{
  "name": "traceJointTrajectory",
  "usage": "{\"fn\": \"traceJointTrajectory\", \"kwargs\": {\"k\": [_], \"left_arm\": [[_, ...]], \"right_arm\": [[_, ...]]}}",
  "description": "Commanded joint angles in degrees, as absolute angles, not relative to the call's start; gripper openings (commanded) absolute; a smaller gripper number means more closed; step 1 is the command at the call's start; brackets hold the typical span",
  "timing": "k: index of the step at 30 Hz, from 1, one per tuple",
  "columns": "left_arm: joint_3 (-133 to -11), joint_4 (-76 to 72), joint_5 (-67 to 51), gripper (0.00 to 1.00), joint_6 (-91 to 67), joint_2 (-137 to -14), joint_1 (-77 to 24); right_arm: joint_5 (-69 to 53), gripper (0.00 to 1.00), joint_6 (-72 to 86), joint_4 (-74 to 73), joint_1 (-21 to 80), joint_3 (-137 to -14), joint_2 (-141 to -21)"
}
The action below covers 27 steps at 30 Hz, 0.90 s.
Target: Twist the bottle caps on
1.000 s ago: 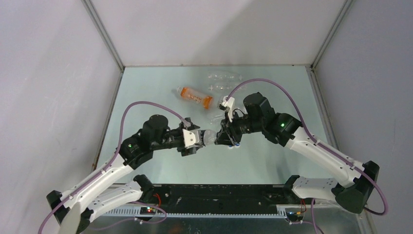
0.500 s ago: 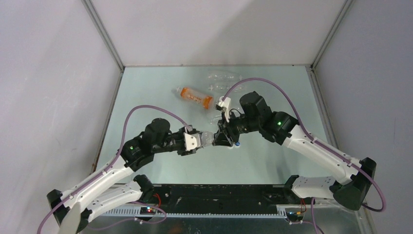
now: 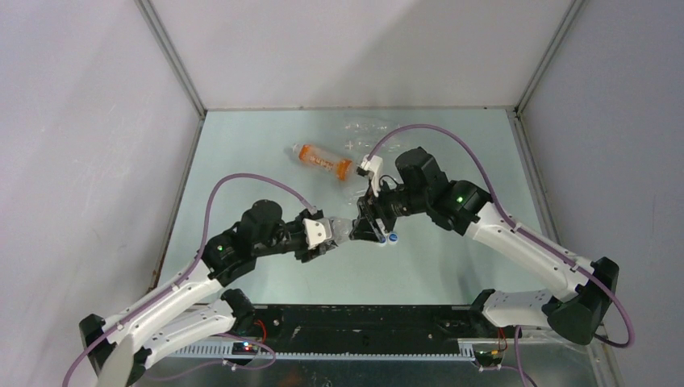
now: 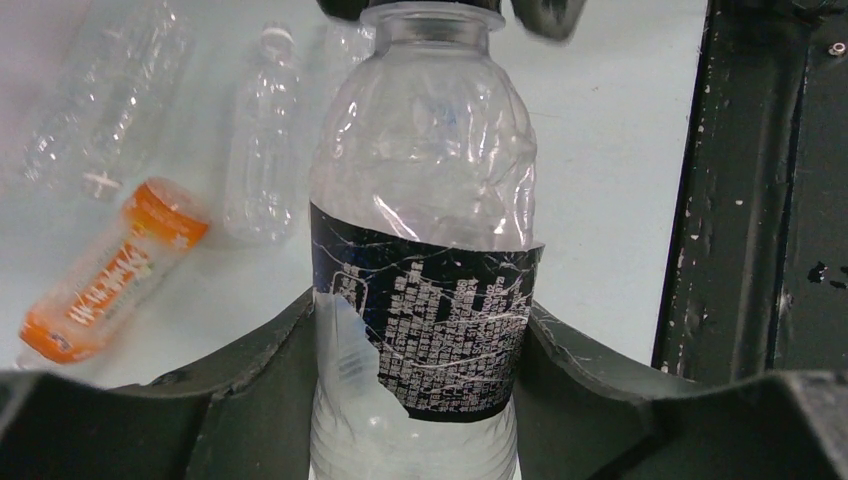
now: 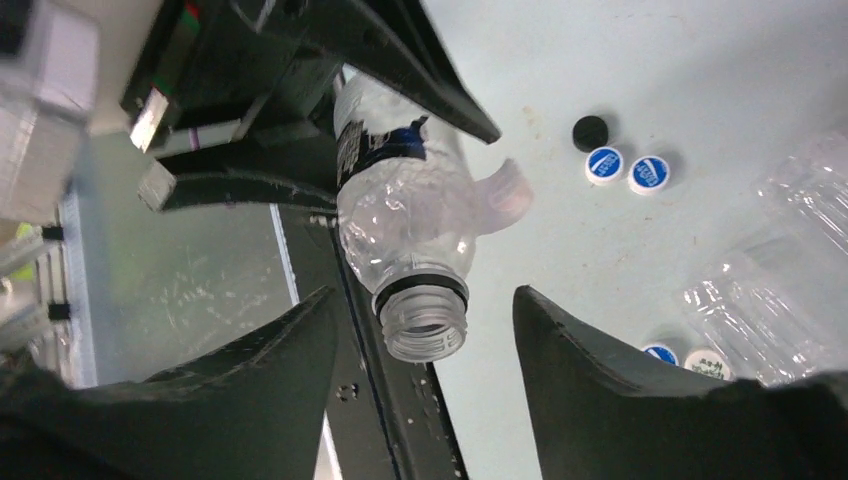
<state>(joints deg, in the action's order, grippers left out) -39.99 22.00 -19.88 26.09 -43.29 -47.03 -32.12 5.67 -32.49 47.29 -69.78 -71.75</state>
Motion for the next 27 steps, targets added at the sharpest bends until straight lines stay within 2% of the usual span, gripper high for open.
{"fn": "traceJointTrajectory", "kwargs": {"k": [1,4,11,18,27], "left_arm": [[-38.47,18.57,-15.89,0.10,19.51,-41.14,-47.29],[-36.92,17.38,-12.05,0.01,16.21,-39.29,-47.29],[-33.78,16.26,3.89,0.00,7.60,-31.75,-47.27],[-34.32,18.50,16.91,0.00,3.65,-24.14,-47.23],[-36.57,20.95,25.19,0.00,2.04,-18.04,-47.27]], "right_arm": [[-29.46,0.75,6.94,-30.71,45.18,-74.08,-71.57],[-26.03,0.83,8.05,-30.00,43.62,-74.66,-71.10],[-13.69,0.87,8.24,-28.31,41.14,-74.72,-73.18],[-10.66,0.87,4.98,-26.17,44.60,-76.54,-86.14],[-7.56,0.78,0.23,-29.88,53.52,-90.95,-108.75]]}}
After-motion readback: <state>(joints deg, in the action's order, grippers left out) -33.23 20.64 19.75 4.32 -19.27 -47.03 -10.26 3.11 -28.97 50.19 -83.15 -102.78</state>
